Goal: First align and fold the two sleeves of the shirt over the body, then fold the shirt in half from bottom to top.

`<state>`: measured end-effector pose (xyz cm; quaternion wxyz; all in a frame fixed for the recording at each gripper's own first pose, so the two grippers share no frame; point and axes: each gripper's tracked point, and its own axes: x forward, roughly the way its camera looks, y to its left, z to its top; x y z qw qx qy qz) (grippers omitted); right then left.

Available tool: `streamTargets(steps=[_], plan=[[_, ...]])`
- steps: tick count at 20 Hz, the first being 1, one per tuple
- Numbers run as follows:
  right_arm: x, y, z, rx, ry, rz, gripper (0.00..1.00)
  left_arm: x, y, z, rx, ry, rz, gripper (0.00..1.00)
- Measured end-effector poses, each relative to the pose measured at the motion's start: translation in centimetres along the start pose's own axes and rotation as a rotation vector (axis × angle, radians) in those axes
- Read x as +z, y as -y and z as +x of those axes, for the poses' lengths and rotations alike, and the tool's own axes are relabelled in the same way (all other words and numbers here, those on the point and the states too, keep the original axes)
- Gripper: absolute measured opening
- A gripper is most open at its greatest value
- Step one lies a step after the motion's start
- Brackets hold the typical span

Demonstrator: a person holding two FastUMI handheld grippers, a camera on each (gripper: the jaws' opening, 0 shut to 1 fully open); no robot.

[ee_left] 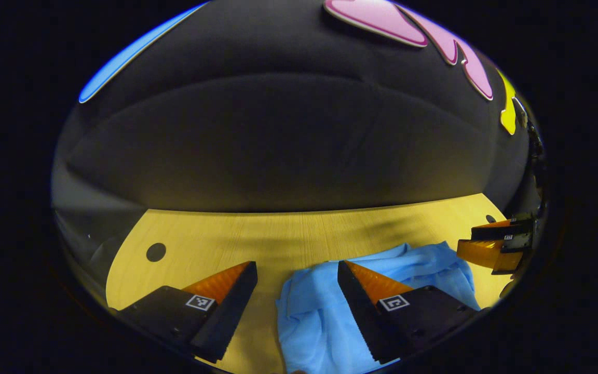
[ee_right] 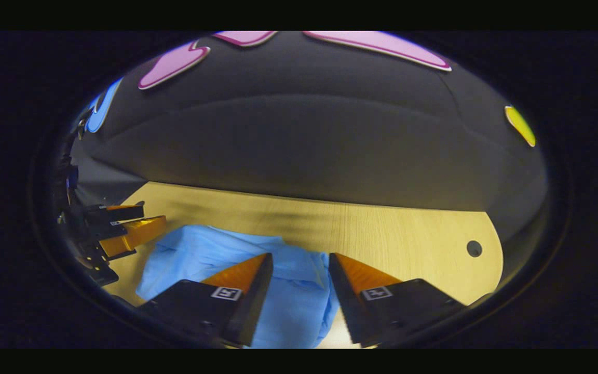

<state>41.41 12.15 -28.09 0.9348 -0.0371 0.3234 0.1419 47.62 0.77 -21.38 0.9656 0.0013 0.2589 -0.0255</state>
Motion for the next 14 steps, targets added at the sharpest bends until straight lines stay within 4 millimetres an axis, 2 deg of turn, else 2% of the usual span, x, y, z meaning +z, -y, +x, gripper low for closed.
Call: streamTargets(steps=[1,2,3,6,7,8,9,10,11,12,14], plan=[[0.1,0.0,-1.0,-0.009,0.011,-0.003,0.73,0.5,0.1,-1.3,0.002,0.024,-0.001,0.99],[0.1,-0.2,-2.1,-0.014,0.027,-0.001,0.86,0.8,0.2,-2.8,0.003,0.051,-0.005,0.99],[0.0,-0.7,-3.5,-0.022,0.036,0.002,0.86,1.3,0.4,-4.4,0.005,0.077,-0.014,0.99],[-0.9,-1.2,-7.9,-0.054,0.07,0.004,1.0,1.5,0.9,-9.1,0.016,0.136,-0.051,0.99],[-1.4,-1.5,-9.1,-0.059,0.08,0.003,1.0,1.5,1.1,-10.6,0.019,0.156,-0.055,0.99],[-1.8,-2.0,-10.7,-0.064,0.086,0.003,0.96,1.4,1.4,-12.2,0.021,0.173,-0.056,0.99],[-2.2,-2.4,-12.2,-0.07,0.094,0.001,1.0,1.4,1.5,-14.0,0.022,0.189,-0.054,0.99],[-2.6,-2.8,-13.7,-0.077,0.104,-0.002,1.0,1.2,1.7,-15.8,0.018,0.205,-0.05,0.99],[-2.7,-3.1,-15.3,-0.083,0.117,-0.005,0.96,1.2,1.9,-17.6,0.011,0.224,-0.042,0.99],[-2.8,-3.6,-16.9,-0.088,0.134,-0.008,1.0,1.0,1.9,-19.3,0.009,0.241,-0.032,0.99],[-3.1,-4.6,-20.1,-0.097,0.16,-0.011,1.0,0.9,1.9,-23.0,0.003,0.271,-0.019,0.99]])
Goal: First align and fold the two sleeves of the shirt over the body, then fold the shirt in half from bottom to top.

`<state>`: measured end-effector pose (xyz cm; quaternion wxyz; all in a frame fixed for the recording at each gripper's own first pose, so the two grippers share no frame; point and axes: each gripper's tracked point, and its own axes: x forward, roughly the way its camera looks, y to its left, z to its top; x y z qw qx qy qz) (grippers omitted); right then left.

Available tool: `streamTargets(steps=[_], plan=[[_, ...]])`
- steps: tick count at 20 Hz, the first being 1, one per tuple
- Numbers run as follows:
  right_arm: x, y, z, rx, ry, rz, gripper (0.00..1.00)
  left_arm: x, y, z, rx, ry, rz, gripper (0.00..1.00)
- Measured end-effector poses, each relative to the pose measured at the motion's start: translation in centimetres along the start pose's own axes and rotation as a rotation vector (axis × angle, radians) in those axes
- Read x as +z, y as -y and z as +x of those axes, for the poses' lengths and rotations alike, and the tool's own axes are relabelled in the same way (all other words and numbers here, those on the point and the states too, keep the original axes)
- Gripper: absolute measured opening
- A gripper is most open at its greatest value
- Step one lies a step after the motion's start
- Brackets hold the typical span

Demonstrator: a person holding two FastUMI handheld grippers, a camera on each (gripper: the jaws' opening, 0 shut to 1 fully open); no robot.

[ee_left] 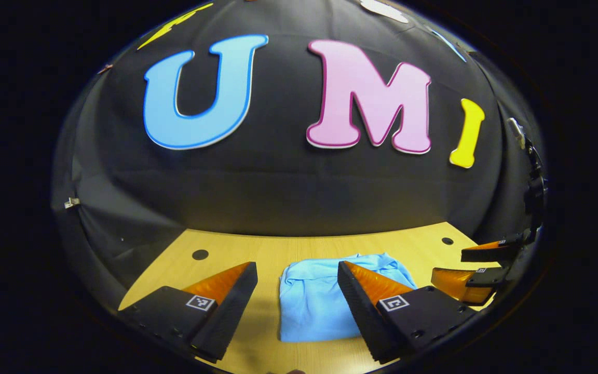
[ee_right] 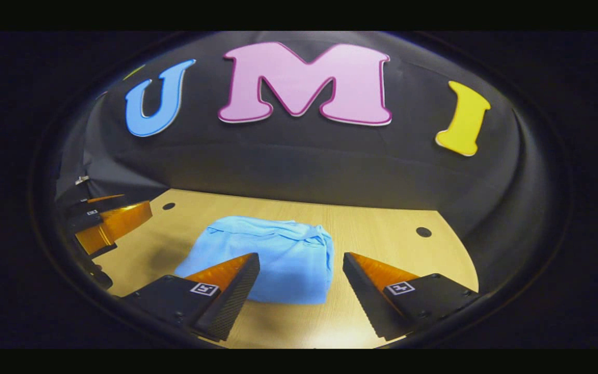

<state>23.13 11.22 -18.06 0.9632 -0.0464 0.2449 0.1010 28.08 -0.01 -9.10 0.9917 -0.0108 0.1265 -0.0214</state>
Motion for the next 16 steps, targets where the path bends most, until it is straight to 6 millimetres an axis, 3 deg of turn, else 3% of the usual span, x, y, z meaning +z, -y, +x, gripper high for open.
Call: streamTargets(steps=[4,7,10,16], plan=[[1.1,-1.7,-6.7,0.0,0.059,0.034,1.0,1.5,-0.2,-8.1,-0.021,0.059,-0.026,0.99],[1.5,-2.4,-11.9,0.002,0.098,0.046,1.0,1.8,-1.8,-14.4,-0.012,0.109,-0.042,0.99],[1.2,-3.1,-16.8,-0.002,0.133,0.046,1.0,0.8,-2.4,-19.7,-0.016,0.128,-0.033,0.99],[0.4,-4.9,-24.8,0.02,0.175,0.06,1.0,0.6,-2.4,-28.7,-0.044,0.182,-0.008,0.99]])
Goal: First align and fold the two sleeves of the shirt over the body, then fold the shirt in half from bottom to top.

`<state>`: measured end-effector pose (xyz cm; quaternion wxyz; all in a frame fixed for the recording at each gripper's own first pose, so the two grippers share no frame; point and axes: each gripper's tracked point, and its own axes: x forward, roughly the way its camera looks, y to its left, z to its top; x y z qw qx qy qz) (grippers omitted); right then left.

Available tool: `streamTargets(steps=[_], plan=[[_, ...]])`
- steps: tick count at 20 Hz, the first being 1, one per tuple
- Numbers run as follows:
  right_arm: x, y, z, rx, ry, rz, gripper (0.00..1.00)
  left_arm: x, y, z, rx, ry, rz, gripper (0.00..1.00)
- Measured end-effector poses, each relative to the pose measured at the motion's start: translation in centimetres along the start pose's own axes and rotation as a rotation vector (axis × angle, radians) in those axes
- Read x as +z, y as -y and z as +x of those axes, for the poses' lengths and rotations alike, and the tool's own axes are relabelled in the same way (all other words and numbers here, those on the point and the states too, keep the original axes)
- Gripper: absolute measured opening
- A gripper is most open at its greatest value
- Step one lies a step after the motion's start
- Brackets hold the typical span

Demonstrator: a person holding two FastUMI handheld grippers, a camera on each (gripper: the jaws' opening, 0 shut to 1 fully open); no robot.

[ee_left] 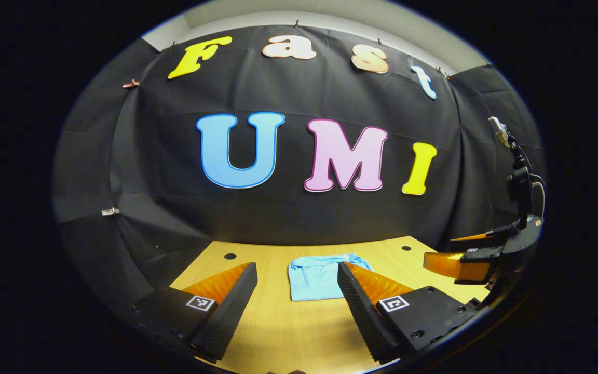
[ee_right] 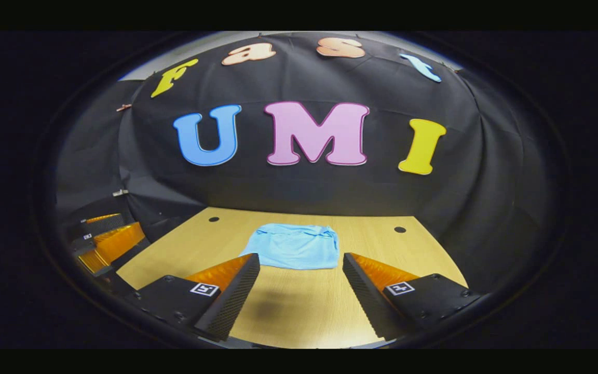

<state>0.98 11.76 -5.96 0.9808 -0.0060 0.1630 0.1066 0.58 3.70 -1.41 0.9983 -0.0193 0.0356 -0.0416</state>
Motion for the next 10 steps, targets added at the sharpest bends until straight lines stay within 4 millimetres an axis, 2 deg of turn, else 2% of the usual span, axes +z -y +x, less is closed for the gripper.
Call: streamTargets(steps=[3,6,10], plan=[[0.5,-0.2,-3.2,-0.003,0.017,0.036,1.0,1.3,0.8,-3.6,-0.01,0.036,0.01,0.99],[1.5,0.0,-5.0,-0.013,0.053,0.045,1.0,1.1,1.8,-6.2,-0.035,0.033,-0.015,0.99],[1.4,0.0,-6.3,-0.017,0.065,0.053,1.0,0.5,2.2,-7.7,-0.047,0.03,0.002,0.99]])
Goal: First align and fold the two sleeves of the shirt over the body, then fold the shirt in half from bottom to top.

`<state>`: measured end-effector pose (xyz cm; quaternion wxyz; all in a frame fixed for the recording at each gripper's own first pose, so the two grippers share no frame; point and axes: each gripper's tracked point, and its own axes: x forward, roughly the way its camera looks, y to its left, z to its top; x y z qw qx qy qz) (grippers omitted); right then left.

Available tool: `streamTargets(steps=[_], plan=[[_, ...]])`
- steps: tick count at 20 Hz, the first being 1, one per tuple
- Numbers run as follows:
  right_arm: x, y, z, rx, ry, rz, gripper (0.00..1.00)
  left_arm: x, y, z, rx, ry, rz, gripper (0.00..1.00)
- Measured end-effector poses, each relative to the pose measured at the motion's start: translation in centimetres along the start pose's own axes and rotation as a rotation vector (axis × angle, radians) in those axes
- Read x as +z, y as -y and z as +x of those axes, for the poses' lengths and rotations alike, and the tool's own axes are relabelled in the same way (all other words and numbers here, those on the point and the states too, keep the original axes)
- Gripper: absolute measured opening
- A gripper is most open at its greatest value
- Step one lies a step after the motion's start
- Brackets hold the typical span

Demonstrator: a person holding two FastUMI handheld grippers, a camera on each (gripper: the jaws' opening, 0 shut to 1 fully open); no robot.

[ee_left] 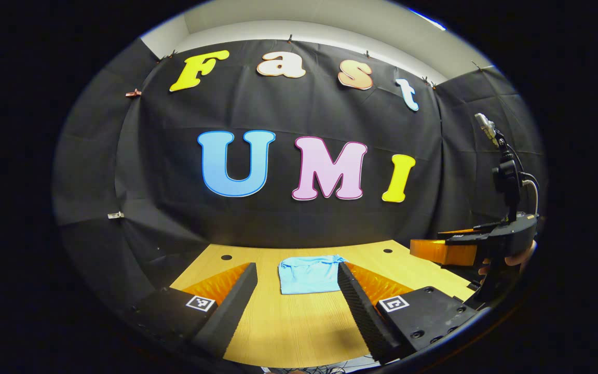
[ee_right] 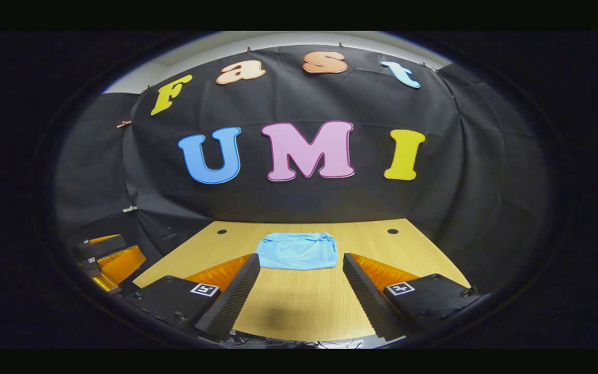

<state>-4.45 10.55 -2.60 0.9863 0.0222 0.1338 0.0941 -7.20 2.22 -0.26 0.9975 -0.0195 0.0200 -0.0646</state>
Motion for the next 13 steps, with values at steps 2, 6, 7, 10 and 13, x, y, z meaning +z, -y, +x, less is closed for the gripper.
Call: streamTargets(steps=[2,6,7,10,13], plan=[[-0.2,-0.3,-0.3,0.003,-0.001,-0.008,1.0,0.2,0.2,-0.4,-0.006,0.002,0.003,0.99],[-1.1,-1.1,-0.4,0.015,-0.015,-0.026,1.0,0.4,-0.2,-0.9,-0.007,0.004,-0.008,0.99],[-1.1,-1.4,-0.6,0.018,-0.015,-0.027,1.0,0.4,-0.4,-1.0,-0.006,0.0,-0.003,0.99],[-1.1,-1.5,-0.6,0.022,-0.017,-0.042,1.0,0.0,-0.9,-1.0,0.005,-0.008,0.002,0.99],[-1.3,-1.1,-0.5,0.016,-0.021,-0.037,1.0,-0.1,-1.1,-0.6,0.011,-0.019,-0.021,0.99]])
